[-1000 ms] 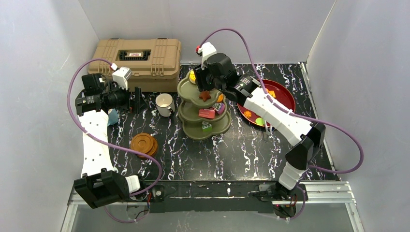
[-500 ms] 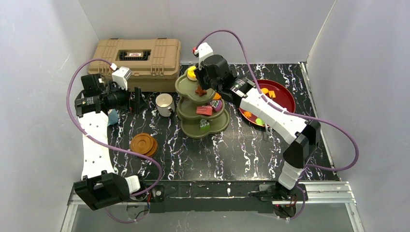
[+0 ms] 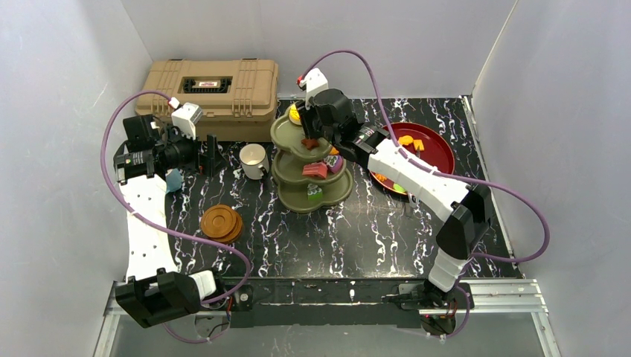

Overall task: Serve the afternoon tea
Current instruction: Move the desert table to the center of the board.

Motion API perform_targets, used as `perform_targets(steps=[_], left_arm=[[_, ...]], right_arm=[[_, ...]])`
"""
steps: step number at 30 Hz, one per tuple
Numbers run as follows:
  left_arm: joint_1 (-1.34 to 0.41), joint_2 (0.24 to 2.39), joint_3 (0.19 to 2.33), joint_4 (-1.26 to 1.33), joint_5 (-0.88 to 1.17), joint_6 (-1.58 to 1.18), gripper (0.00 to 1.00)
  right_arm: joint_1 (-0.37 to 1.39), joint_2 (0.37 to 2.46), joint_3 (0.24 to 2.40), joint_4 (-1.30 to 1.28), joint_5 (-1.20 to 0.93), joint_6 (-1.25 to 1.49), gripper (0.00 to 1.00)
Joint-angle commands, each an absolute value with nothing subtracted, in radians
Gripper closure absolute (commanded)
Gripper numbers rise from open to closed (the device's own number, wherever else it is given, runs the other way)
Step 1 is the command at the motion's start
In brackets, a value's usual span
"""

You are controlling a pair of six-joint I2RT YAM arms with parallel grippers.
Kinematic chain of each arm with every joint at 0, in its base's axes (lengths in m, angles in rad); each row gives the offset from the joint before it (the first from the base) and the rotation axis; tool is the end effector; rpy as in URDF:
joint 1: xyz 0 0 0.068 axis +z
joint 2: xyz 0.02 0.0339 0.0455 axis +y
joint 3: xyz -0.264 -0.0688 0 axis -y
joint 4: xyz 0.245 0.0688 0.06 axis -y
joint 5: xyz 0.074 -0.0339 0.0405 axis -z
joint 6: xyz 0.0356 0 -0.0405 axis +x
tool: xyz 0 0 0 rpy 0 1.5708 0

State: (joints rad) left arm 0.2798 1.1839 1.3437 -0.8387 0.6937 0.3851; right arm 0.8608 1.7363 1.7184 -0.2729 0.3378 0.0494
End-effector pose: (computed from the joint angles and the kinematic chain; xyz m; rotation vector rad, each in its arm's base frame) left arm 0.2289 0.0421 0.3926 0.4654 2.0452 -0.3837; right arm 0.2779 0.3052 0.3987 -0.5121 1.7848 0.3207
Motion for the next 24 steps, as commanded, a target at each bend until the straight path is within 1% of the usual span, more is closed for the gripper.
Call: perform_targets(steps=[1,3,7,8,18,24], left_arm=[[0.286,1.154,1.360,-0.855,0.717,0.392,0.02],[0.285,1.153,1.356,-0.855,0.719,0.390,0.02],[0.287,1.151,1.348,-0.855,0.718,0.387,0.02],[0.287,1.150,1.345,-0.855,0.718,0.387,0.02],[0.287,1.165,1.351,-0.865,0.736,0.389,0.02],[0.288,1.157,1.345,-0.871,0.729,0.403,0.02]], right_arm=[[0.862,1.709,1.722,-0.174,0.360,0.060,0.64],[0.859,1.712,1.725,-0.161,0.358,0.059,0.74],[0.846,1.710,1.729,-0.142,0.356,0.057,0.96],[0.841,1.708,1.730,-0.140,0.353,0.052,0.99],[0.716,1.679,1.768,-0.167,0.286,0.011,0.99],[0.663,1.700,1.768,-0.147,0.246,0.009,0.99]])
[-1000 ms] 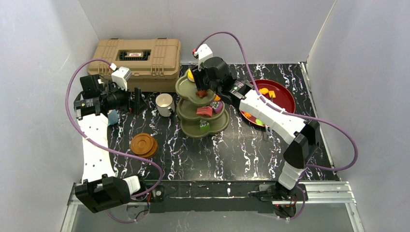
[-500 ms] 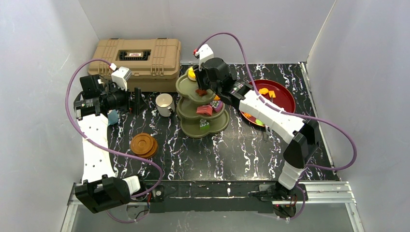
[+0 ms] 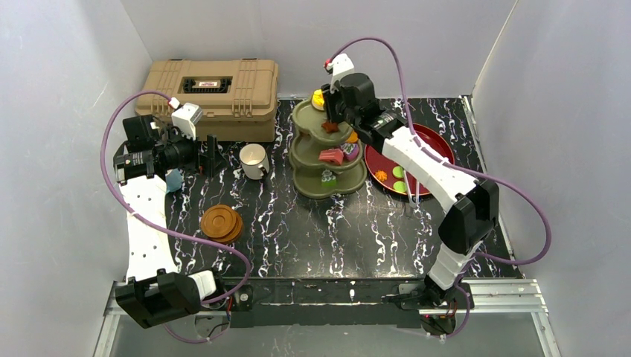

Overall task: Serve the afternoon tea
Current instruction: Move the desert table to the center of the board.

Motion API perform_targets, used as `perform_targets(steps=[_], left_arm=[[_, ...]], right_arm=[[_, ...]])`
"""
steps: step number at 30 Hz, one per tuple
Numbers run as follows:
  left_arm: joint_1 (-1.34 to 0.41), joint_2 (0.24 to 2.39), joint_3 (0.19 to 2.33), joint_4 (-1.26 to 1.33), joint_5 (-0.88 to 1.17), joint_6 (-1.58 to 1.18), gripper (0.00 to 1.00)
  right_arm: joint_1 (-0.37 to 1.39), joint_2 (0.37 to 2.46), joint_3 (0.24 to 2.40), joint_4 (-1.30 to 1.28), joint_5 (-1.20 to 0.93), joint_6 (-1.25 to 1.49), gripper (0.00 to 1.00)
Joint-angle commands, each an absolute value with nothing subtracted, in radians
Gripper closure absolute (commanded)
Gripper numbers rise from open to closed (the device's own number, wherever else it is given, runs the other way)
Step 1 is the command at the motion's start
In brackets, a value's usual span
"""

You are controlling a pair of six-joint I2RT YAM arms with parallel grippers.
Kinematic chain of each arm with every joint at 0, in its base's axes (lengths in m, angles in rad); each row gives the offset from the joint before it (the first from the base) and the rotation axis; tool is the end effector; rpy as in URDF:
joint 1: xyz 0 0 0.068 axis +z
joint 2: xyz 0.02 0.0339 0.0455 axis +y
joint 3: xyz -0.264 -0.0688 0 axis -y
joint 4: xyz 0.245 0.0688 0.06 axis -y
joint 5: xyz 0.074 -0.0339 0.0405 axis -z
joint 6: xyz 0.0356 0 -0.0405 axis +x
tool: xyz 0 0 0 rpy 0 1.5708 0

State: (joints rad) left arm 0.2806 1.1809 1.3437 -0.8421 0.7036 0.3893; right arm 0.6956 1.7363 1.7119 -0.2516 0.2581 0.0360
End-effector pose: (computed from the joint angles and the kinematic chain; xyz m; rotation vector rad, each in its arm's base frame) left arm 0.2278 0.0417 0.3931 0.4732 2.0398 -0.3910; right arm 0.3238 0.2585 0.3984 -0.4245 1.7967 0.2743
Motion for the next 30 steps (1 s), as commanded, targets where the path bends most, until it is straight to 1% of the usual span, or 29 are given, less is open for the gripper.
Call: perform_targets(steps=[1,7,8,9,10,11,13,14,15,18,22,24,28,30], left_arm=[[0.287,1.157,1.345,-0.874,0.726,0.408,0.02],[0.287,1.165,1.350,-0.907,0.716,0.440,0.02],[0.287,1.168,1.350,-0.915,0.715,0.450,0.02],[0.287,1.171,1.348,-0.921,0.712,0.457,0.02],[0.288,1.174,1.347,-0.928,0.710,0.464,0.02],[0.288,1.180,1.345,-0.935,0.706,0.470,0.02],[0.288,1.187,1.336,-0.945,0.691,0.489,0.02],[0.288,1.189,1.332,-0.955,0.683,0.503,0.02],[0.289,1.192,1.329,-0.971,0.677,0.523,0.02],[0.308,1.203,1.335,-1.020,0.666,0.598,0.02],[0.362,1.251,1.362,-1.138,0.625,0.812,0.02],[0.385,1.268,1.348,-1.177,0.576,0.924,0.02],[0.419,1.292,1.297,-1.263,0.516,1.121,0.02],[0.446,1.305,1.287,-1.336,0.541,1.229,0.02]], right_arm=[[0.657,1.707,1.769,-0.143,0.249,0.007,0.99],[0.637,1.742,1.803,-0.123,0.245,0.022,0.99],[0.637,1.743,1.809,-0.129,0.243,0.033,0.97],[0.636,1.741,1.813,-0.135,0.239,0.046,0.86],[0.639,1.735,1.815,-0.139,0.238,0.060,0.70],[0.643,1.722,1.807,-0.136,0.246,0.073,0.58],[0.666,1.683,1.784,-0.126,0.280,0.078,0.38],[0.677,1.661,1.773,-0.123,0.304,0.074,0.30],[0.694,1.639,1.764,-0.125,0.327,0.068,0.24],[0.762,1.584,1.756,-0.154,0.415,0.035,0.12],[0.909,1.501,1.705,-0.196,0.525,0.003,0.04],[0.994,1.460,1.660,-0.213,0.560,0.003,0.03],[1.136,1.390,1.517,-0.225,0.523,0.074,0.03],[1.195,1.383,1.441,-0.224,0.482,0.116,0.02]])
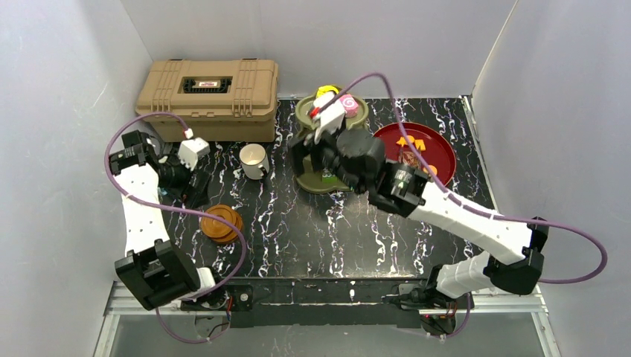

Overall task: Serve the afternoon tea
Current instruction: Move the desert table to the center of the board, then move the coaster to the center of the board.

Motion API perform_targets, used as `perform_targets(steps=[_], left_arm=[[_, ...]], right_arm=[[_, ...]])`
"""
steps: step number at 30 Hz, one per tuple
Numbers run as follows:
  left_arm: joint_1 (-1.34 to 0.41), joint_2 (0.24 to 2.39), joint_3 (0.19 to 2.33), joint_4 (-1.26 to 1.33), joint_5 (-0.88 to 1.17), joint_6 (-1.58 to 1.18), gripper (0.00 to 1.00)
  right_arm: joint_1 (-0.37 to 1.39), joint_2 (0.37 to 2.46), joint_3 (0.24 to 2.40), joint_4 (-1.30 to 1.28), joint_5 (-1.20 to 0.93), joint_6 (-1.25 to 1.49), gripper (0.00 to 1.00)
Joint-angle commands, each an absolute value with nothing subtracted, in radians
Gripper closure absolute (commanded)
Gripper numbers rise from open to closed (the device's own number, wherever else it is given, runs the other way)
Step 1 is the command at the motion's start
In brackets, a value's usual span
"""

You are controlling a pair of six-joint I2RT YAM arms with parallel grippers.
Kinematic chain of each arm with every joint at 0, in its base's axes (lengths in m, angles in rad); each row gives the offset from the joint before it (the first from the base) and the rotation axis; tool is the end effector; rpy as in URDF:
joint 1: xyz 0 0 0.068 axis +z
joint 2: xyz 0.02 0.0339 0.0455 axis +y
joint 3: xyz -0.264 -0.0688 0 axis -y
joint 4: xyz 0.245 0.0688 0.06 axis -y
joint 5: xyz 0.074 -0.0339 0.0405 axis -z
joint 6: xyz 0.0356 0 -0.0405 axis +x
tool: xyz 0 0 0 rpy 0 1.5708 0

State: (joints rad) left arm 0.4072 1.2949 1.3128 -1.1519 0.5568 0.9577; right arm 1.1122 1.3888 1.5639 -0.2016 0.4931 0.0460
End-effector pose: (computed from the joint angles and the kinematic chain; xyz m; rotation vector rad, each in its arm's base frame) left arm 0.2242 0.0762 0.3375 0.8168 2.3193 -0.2008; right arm 0.1516 0.2690 0.4721 -0.4667 1.5485 0.5063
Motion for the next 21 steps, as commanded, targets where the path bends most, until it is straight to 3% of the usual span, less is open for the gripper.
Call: perform_targets(steps=[1,7,13,21], left_arm=[[0.466,1.325,1.291,-1.390,0.570,1.295,0.02],[0.497,1.410,1.259,-1.430,0.467,1.461,0.02],[0.499,1.353,1.079,-1.151,0.377,1.528,0.05],[0.487,1.390,0.935,-0.969,0.338,1.568,0.10]], right_arm=[[1.219,1.388,1.405,-0.221,0.464,0.135,0.02],[1.282,1.449,1.233,-0.150,0.390,0.199,0.02],[1.282,1.481,1.113,-0.050,0.356,0.247,0.02],[1.282,1.470,1.035,-0.009,0.372,0.282,0.02]])
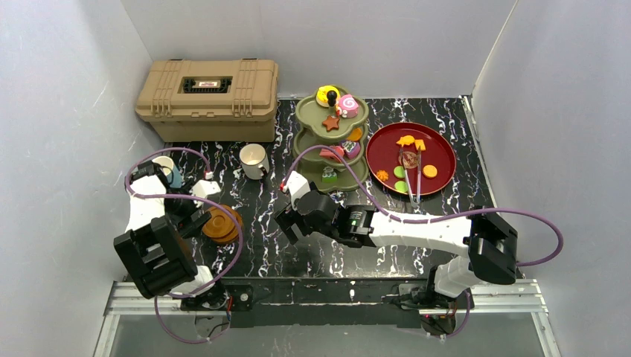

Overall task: Serve the afternoon tea
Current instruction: Move the coaster to the center of the board.

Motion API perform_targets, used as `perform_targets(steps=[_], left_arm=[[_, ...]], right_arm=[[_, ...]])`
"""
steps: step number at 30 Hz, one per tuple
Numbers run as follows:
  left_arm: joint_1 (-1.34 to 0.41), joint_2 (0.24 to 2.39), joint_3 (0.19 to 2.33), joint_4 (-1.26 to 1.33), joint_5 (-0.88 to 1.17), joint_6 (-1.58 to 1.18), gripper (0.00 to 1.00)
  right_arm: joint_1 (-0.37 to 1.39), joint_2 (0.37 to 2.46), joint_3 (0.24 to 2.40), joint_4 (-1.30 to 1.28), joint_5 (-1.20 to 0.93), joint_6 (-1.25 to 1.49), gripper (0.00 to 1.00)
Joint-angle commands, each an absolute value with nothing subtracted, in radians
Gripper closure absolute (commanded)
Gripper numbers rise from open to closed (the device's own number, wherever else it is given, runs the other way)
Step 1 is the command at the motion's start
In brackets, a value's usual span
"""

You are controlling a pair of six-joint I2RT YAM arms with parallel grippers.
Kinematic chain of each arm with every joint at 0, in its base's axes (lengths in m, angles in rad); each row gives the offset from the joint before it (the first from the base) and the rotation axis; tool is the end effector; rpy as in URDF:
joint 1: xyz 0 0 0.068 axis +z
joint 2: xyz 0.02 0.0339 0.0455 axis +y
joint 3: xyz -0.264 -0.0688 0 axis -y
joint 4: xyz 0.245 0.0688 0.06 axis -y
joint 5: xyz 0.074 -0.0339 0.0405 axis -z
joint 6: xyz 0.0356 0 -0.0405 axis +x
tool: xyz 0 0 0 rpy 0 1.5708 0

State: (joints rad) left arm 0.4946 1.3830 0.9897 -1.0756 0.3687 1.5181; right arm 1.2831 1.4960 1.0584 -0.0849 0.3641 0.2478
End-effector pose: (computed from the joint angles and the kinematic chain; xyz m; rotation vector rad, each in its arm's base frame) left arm 0.2093 0.0983 0.2277 1.3805 2.4041 -0.1571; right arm 0.1088 0.3230 0.2738 -0.8420 1.9286 0.5604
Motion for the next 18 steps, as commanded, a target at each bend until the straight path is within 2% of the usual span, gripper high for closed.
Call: perform_targets(steps=[1,11,18], left_arm=[[0.480,1.392,0.921,-0.946,0.340,1.562,0.11],[0.330,1.406,0.832,-0.816,0.368,1.438,0.19],[0.270,1.385,0.816,-0.807,0.395,1.399,0.29]], right_arm=[[1.282,1.470,1.030,0.017,0.376,0.287,0.02],[1.267,1.456,0.977,0.051,0.393,0.329,0.02],[1.247,1.451,0.961,0.059,0.388,0.348,0.02]])
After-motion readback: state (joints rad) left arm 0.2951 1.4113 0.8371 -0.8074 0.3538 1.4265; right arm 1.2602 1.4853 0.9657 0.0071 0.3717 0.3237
